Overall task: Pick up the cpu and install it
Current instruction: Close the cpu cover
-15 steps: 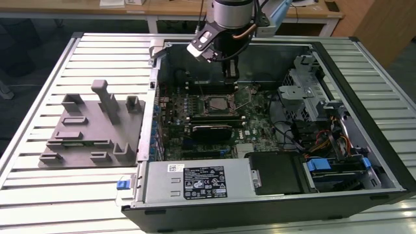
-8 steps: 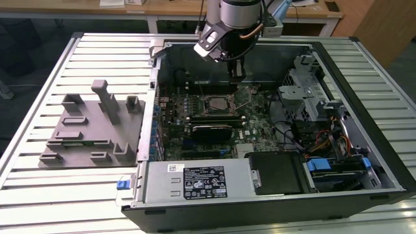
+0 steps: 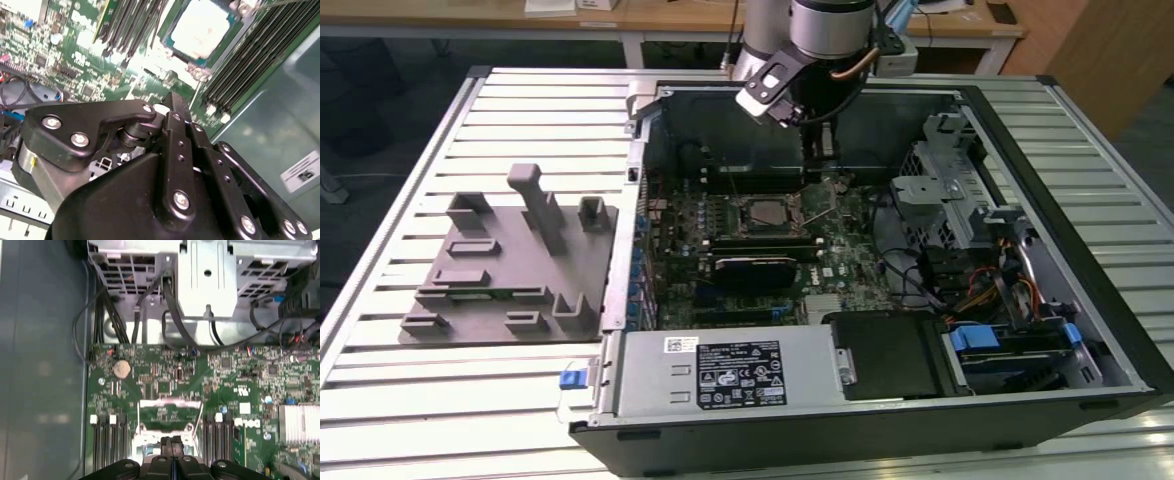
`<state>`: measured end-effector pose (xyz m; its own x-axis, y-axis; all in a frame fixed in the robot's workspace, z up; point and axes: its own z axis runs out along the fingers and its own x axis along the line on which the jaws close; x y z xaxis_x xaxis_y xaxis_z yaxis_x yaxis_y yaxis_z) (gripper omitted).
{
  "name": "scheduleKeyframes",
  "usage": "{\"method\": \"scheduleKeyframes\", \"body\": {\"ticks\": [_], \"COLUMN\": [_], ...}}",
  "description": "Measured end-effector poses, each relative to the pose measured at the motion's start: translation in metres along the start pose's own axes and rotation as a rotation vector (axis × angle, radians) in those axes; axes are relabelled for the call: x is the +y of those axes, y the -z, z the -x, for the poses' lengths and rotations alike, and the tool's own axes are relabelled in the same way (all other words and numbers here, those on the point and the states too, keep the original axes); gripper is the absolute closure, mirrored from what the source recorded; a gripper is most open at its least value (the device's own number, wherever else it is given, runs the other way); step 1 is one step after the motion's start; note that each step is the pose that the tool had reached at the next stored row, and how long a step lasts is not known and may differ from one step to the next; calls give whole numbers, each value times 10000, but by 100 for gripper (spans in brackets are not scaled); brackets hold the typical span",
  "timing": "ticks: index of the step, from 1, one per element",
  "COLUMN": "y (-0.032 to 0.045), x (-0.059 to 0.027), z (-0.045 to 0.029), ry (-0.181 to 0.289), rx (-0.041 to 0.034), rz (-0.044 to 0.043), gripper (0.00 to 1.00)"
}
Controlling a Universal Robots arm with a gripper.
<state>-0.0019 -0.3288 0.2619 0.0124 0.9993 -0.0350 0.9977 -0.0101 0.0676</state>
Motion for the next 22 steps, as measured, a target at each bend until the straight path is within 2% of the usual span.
{"method": "scheduleKeyframes", "body": {"ticks": [13,16,22], "y": [-20,-23,-27], "x": [306,353,369], "z": [-19,-23,-24], "ry": [1,1,2], "rx": [0,0,2], "rz": [-4,-4,-8], "gripper": [89,89,89]}}
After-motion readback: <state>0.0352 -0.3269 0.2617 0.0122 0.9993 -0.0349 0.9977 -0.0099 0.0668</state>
